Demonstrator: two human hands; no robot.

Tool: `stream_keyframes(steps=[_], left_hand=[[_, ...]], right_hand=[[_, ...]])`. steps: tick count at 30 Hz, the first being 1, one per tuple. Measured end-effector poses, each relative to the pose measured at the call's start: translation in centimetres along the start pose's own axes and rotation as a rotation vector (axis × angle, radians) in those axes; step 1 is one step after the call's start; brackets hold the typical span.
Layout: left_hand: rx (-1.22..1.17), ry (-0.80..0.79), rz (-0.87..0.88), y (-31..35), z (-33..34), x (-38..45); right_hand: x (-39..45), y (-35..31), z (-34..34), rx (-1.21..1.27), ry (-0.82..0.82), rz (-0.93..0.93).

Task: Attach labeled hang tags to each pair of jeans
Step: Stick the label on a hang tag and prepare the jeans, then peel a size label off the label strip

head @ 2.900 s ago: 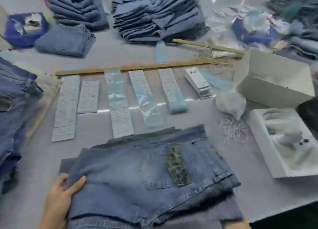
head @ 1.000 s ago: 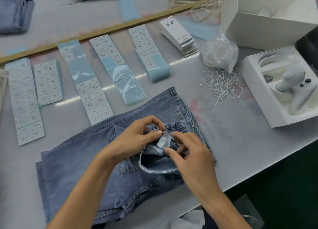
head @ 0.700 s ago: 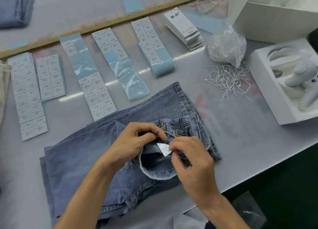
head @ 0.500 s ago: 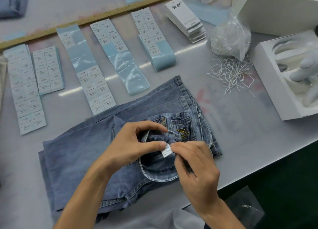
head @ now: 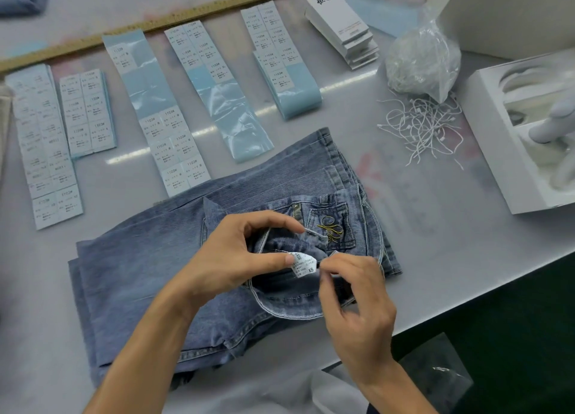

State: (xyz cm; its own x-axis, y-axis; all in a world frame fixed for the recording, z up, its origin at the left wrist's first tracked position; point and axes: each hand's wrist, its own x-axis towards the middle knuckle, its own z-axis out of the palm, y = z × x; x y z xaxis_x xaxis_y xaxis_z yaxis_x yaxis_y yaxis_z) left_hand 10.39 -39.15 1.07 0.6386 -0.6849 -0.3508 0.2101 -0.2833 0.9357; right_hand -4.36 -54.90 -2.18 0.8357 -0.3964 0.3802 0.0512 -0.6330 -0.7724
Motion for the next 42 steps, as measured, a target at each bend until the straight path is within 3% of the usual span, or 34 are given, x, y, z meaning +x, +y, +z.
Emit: stream_keyframes(steps=[3,7,10,12,14,16,18,20,22,24,27,30,32,33,35,36,37,38,39,40,42], left_hand=[[0.011,-0.001,-0.004,-0.1,-0.1,0.0],[0.053,0.019,0.001,0.5,0.4,0.2],[0.194,0.111,0.09,2.0,0.8,0.4],[0.428,0.405,0.26,2.8,0.7,0.6],[0.519,0.798,0.516,2.7,0.5,0.4],[0.551,1.011,0.641,0.8,1.1,0.0],[0.707,0.919,0.565,-2.5,3.0,-0.6],[0.989,0.66,0.424,-6.3,5.4,-0.6],[1.129,0.505,0.312,-8.9,6.7,-0.3],[1.079,0.498,0.26,-9.7,6.4,-0.2],[1.102,0.443,0.235,-9.9,5.2,-0.3],[1.079,0.3,0.169,-10.1,5.2,-0.4],[0.976,0.166,0.126,-9.3,4.9,-1.1],[0.896,0.183,0.143,-8.5,4.3,-1.6],[1.24,0.251,0.207,-8.4,1.9,-1.1],[1.379,0.321,0.218,-8.1,0.4,-0.4],[1.284,0.419,0.221,-7.5,-0.9,0.3],[1.013,0.486,0.208,-6.8,-2.1,1.1],[0.825,0.538,0.212,-6.1,-3.1,2.5],[0.739,0.657,0.257,-6.8,-4.2,3.8],[0.696,0.887,0.181,-6.4,-8.3,5.2]], right_hand=[[0.0,0.0,-0.2,0.059,-0.035,0.098],[1.1,0.0,-0.4,-0.081,-0.23,0.034],[2.9,-0.2,-0.5,-0.048,-0.175,0.085],[4.7,-0.1,-0.7,0.052,-0.113,0.307],[6.4,0.6,-1.3,0.085,-0.087,0.55],[7.7,1.1,-2.4,0.025,-0.087,0.595],[8.9,0.4,-3.5,-0.179,-0.013,0.29],[8.9,-0.2,-3.7,-0.242,0.063,-0.064],[9.0,-0.6,-2.1,-0.191,-0.045,-0.228],[8.6,0.4,0.0,-0.253,-0.319,-0.282],[8.3,3.5,2.1,-0.447,-0.703,-0.181],[9.8,4.8,2.1,-0.477,-0.814,-0.175],[11.0,3.8,3.1,-0.452,-0.805,-0.298],[11.5,3.1,3.6,-0.424,-0.772,-0.301],[12.3,2.9,4.7,-0.261,-0.722,-0.097],[12.8,3.4,5.5,-0.217,-0.789,-0.04],[13.8,3.5,6.7,-0.255,-0.9,-0.024],[14.9,3.4,8.1,-0.309,-0.89,-0.001],[16.3,3.2,9.8,-0.293,-0.778,-0.061],[17.7,2.7,11.0,-0.208,-0.69,-0.056],[19.7,1.0,14.4,-0.06,-0.656,-0.111]])
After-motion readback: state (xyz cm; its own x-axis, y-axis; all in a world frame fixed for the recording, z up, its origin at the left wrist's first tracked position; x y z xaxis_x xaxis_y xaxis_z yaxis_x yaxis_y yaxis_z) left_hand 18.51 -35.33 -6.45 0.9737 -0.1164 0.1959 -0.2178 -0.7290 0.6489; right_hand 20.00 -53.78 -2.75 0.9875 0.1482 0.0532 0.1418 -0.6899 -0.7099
